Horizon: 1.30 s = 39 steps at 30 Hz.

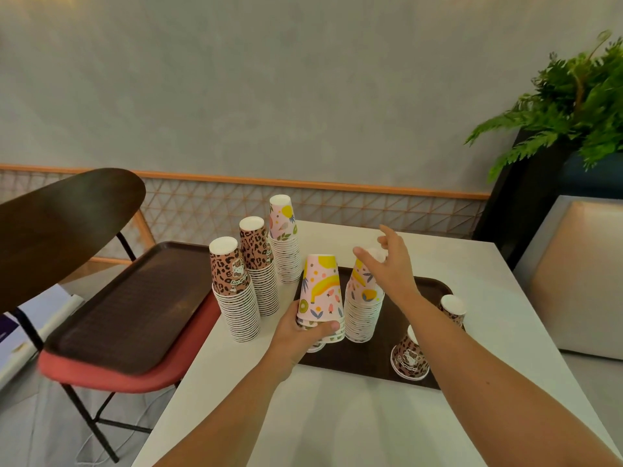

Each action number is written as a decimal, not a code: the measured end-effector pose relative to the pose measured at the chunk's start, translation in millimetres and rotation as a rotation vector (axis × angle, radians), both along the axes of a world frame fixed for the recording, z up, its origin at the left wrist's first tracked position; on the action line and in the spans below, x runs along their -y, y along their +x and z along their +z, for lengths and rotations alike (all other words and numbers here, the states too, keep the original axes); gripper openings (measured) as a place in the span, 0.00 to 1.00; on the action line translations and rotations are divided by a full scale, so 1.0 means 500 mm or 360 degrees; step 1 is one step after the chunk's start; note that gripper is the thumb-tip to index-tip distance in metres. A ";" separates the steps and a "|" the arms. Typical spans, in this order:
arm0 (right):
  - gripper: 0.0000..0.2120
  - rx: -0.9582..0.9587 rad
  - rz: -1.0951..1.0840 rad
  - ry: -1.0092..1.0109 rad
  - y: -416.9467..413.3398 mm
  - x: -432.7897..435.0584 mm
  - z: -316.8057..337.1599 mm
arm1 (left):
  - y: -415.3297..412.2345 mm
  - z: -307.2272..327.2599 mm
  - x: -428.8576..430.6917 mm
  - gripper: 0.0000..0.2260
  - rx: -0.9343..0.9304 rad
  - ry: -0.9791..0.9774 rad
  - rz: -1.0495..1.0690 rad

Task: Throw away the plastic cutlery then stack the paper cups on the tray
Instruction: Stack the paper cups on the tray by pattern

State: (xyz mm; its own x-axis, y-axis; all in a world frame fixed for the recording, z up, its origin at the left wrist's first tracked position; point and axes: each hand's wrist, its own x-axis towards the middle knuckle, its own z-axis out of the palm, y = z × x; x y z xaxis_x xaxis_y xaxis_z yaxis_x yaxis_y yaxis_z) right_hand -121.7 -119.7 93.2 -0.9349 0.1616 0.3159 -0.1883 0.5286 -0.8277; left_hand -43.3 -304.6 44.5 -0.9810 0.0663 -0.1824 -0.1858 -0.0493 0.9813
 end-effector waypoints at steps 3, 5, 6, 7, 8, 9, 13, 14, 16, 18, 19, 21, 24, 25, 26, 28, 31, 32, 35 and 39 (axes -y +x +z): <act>0.32 -0.0271 0.0088 0.0153 0.023 0.026 0.028 | -0.003 0.003 -0.006 0.22 -0.0001 0.0021 -0.0004; 0.35 -0.0370 0.0127 0.0328 0.032 0.037 0.036 | -0.006 0.003 -0.010 0.22 -0.0001 0.0046 -0.0002; 0.37 -0.0377 0.0155 0.0361 0.037 0.042 0.039 | -0.008 0.003 -0.012 0.22 -0.0003 0.0054 -0.0002; 0.37 -0.0329 0.0208 0.0332 0.042 0.047 0.040 | -0.010 0.003 -0.014 0.21 -0.0005 0.0058 -0.0006; 0.37 -0.0220 0.0284 0.0247 0.049 0.052 0.043 | -0.011 0.004 -0.015 0.21 -0.0009 0.0061 -0.0010; 0.37 -0.0060 0.0373 0.0142 0.053 0.057 0.043 | -0.013 0.004 -0.017 0.22 -0.0011 0.0059 -0.0012; 0.45 0.0441 0.0524 -0.0039 0.060 0.071 0.038 | -0.018 0.006 -0.025 0.23 -0.0026 0.0057 -0.0034; 0.44 0.0498 0.0525 -0.0069 0.059 0.074 0.036 | -0.019 0.006 -0.026 0.24 -0.0025 0.0049 -0.0039; 0.38 0.0522 0.0529 -0.0126 0.058 0.075 0.031 | -0.022 0.008 -0.030 0.25 -0.0023 0.0035 -0.0061; 0.33 0.0528 0.0520 -0.0208 0.055 0.074 0.028 | -0.023 0.009 -0.031 0.26 -0.0016 0.0031 -0.0087; 0.31 0.0539 0.0509 -0.0248 0.054 0.073 0.028 | -0.024 0.009 -0.030 0.26 -0.0014 0.0035 -0.0096; 0.29 0.0556 0.0484 -0.0301 0.047 0.069 0.028 | -0.025 0.010 -0.030 0.27 -0.0012 0.0045 -0.0105; 0.26 0.0549 0.0422 -0.0359 0.034 0.064 0.032 | -0.026 0.013 -0.030 0.26 -0.0022 0.0048 -0.0100; 0.25 0.0537 0.0396 -0.0393 0.029 0.062 0.036 | -0.026 0.015 -0.030 0.26 -0.0026 0.0048 -0.0101; 0.25 0.0526 0.0368 -0.0423 0.022 0.059 0.038 | -0.026 0.015 -0.030 0.26 -0.0025 0.0050 -0.0103; 0.24 0.0502 0.0300 -0.0469 0.008 0.052 0.050 | -0.026 0.014 -0.031 0.27 -0.0013 0.0047 -0.0108; 0.22 0.0447 0.0202 -0.0613 -0.010 0.039 0.079 | -0.021 0.010 -0.032 0.26 0.0018 0.0082 -0.0123; 0.22 0.0419 0.0171 -0.0670 -0.016 0.034 0.091 | -0.020 0.008 -0.033 0.25 0.0029 0.0101 -0.0134; 0.22 0.0258 0.0088 -0.0802 -0.033 0.013 0.127 | -0.020 0.004 -0.032 0.24 0.0036 0.0123 -0.0139; 0.26 0.0037 -0.0082 -0.0719 -0.046 -0.014 0.151 | -0.025 0.002 -0.031 0.20 0.0046 0.0119 -0.0074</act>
State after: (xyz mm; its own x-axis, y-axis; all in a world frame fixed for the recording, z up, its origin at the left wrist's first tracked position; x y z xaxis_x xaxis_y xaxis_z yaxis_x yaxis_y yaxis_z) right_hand -144.7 -112.7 168.5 -0.9281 0.3248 0.1819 -0.1498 0.1215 -0.9812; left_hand -55.7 -289.3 45.4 -0.9709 0.1264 -0.2036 -0.2180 -0.1127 0.9694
